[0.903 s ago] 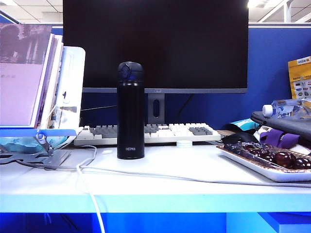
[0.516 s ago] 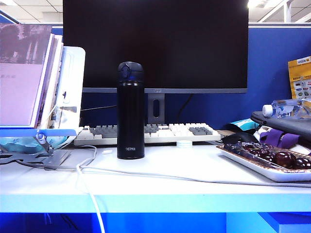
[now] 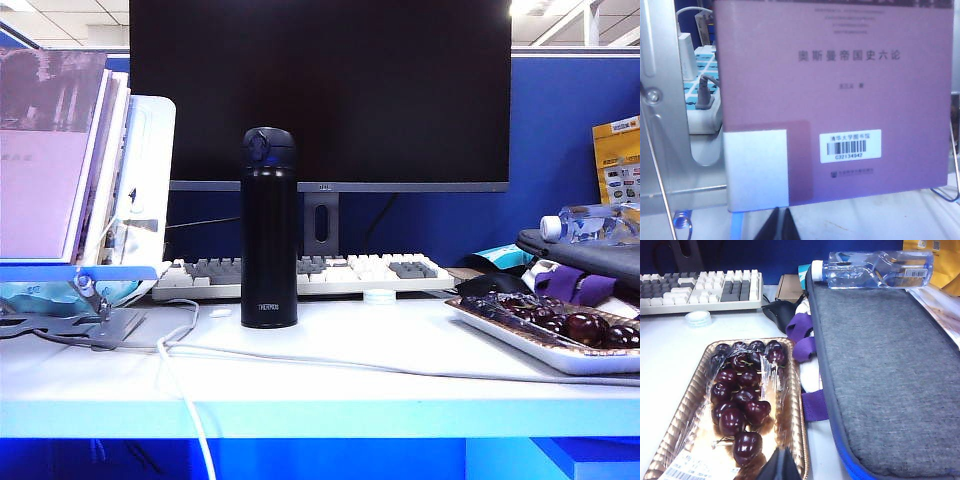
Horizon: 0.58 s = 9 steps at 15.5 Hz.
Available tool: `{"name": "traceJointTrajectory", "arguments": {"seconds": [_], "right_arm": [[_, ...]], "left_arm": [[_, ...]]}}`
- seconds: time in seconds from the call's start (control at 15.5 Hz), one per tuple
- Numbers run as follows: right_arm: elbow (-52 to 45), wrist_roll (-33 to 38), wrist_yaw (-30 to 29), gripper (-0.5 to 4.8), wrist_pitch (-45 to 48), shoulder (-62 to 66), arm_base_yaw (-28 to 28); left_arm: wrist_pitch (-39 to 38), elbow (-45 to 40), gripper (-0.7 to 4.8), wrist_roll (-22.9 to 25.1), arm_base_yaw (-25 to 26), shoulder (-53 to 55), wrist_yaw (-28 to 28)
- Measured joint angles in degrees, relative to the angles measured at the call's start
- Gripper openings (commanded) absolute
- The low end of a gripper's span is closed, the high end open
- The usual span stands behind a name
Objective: Pick up the mineral water bottle and place it vertically to the right of the black thermos cup.
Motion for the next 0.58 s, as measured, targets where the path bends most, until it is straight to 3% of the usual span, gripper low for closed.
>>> {"name": "traceJointTrajectory", "arguments": {"seconds": [0.19,0.32,0.58], "right_arm": [[0.0,0.9,0.0,0.13,2.0,0.0,0.0],[2.3,3.6,-1.3,0.13,10.7,0.0,0.2],[20.3,0.1,8.5,0.13,6.3,4.0,0.1]], "left_arm": [[0.0,0.0,-0.04,0.0,0.0,0.0,0.0],[0.0,0.0,-0.04,0.0,0.0,0.0,0.0],[0.0,0.0,-0.04,0.0,0.0,0.0,0.0]]}}
